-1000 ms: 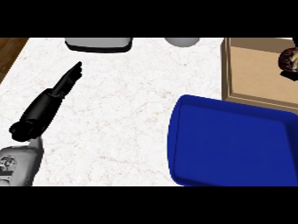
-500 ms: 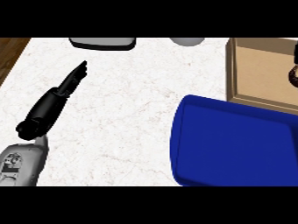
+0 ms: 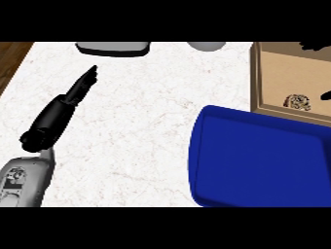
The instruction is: Pick the cupcake from the tray and place it in the cardboard box
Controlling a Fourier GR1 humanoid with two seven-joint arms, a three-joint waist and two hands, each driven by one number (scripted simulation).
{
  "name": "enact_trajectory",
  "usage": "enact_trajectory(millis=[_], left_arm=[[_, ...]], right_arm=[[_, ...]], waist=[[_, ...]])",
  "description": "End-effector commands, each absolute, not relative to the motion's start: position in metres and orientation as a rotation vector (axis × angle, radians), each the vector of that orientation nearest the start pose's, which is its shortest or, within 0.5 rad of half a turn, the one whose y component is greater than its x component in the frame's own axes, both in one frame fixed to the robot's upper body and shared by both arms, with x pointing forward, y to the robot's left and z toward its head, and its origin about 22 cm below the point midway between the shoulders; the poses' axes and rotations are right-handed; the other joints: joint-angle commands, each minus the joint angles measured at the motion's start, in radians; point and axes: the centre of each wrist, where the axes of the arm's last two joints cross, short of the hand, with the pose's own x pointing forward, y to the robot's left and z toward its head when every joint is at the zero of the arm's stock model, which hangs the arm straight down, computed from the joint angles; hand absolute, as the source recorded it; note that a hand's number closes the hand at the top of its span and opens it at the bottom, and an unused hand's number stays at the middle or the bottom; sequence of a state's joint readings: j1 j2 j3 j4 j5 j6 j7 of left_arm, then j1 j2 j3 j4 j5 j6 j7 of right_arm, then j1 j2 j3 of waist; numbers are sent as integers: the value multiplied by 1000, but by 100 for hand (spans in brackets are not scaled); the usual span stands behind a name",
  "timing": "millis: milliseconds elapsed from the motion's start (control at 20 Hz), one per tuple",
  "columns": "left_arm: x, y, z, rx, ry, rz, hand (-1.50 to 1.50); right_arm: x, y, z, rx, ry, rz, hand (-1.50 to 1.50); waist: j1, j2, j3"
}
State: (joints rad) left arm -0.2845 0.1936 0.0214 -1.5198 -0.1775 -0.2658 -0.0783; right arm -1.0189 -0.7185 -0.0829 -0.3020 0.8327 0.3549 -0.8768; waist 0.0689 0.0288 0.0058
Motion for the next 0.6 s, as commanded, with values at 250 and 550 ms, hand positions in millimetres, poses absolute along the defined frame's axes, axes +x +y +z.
enact_trajectory(millis=[250, 550], left_arm=[[307, 252, 79, 57, -1801, -565, 0], [307, 254, 81, 31, -1801, -594, 0]], right_arm=[[411, -440, 161, 99, -1807, 555, -150], [393, -471, 176, 59, -1774, 365, -150]], waist=[[3, 3, 2], [21, 18, 3]])
